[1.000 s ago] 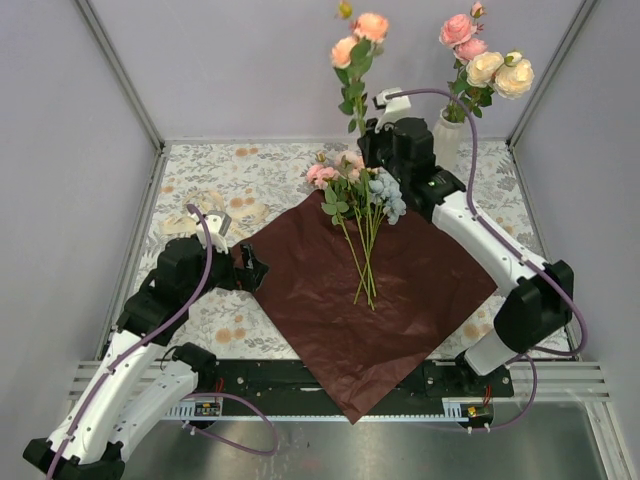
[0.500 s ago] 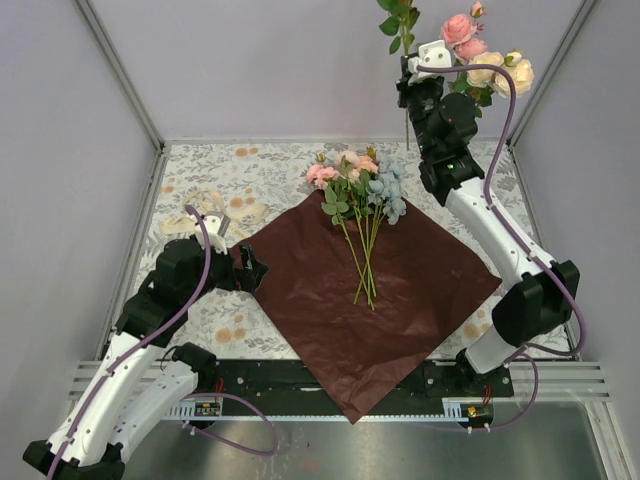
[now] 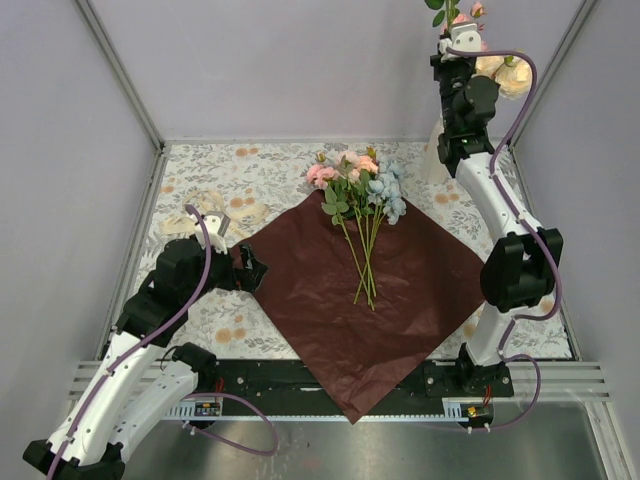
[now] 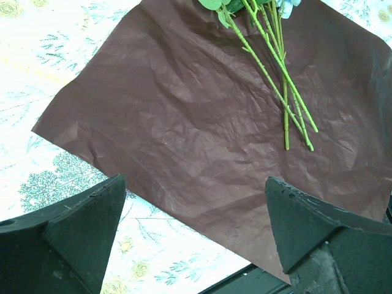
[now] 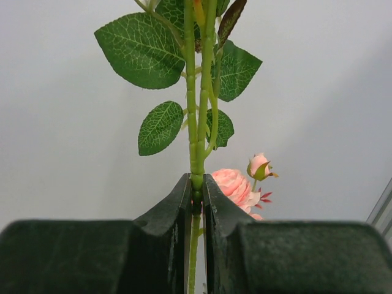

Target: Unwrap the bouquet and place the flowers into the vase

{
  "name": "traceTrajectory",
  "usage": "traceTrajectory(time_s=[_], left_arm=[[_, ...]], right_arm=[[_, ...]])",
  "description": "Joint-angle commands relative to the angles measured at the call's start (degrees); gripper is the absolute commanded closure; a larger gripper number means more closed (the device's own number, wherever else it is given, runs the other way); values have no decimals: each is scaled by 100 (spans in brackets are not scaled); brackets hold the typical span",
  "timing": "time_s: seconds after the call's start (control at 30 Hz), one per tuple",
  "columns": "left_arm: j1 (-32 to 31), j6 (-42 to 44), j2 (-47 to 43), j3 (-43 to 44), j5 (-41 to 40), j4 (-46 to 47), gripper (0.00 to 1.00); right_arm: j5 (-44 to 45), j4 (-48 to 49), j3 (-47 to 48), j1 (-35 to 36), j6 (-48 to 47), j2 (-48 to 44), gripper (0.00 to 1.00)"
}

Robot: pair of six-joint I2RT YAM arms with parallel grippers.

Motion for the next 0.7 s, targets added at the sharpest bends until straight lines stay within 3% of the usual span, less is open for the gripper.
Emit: traceTrajectory(time_s=[0.0, 0.33, 0.67], left_arm=[[-16, -12, 8, 4, -198, 155, 1], [-34, -21, 26, 4, -137, 155, 1], [-34, -30, 52, -4, -145, 155, 1]], right_arm=[[-178, 558, 552, -216, 127, 192, 100], [-213, 769, 518, -471, 443, 640, 100], [-574, 601, -272, -656, 549, 693, 100]])
